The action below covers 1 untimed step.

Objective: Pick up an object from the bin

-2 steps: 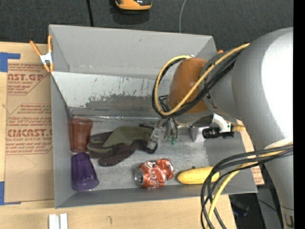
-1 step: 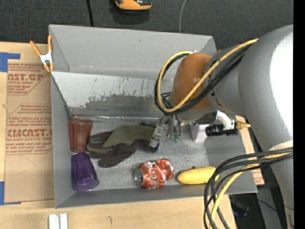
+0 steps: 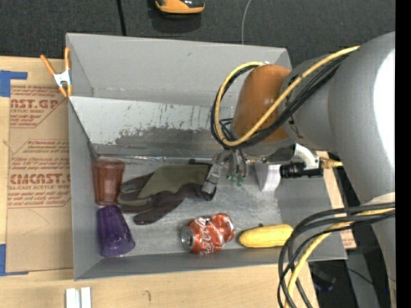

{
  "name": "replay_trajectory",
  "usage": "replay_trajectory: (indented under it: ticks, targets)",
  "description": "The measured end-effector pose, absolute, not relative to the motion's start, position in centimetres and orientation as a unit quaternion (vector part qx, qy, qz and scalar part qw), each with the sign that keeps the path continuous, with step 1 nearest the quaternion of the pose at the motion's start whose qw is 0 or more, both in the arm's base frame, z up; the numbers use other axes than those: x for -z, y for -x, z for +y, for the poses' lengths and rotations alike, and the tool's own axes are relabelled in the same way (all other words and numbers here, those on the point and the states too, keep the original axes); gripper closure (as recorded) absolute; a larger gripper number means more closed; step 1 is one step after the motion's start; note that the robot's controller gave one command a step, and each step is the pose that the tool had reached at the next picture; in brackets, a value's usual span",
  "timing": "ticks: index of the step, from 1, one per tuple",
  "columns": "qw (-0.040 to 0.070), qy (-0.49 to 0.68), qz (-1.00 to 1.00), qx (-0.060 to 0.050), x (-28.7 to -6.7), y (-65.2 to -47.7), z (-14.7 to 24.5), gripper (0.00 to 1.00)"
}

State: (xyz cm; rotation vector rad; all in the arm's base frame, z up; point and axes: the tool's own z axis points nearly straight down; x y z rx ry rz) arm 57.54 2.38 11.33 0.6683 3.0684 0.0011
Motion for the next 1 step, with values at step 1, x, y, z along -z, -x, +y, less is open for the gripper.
replay_trajectory:
  ticks: [1]
  targets:
    - [0.001, -0.213, 0.977, -0.001, -12.26, -57.56, 2.4, 1.0]
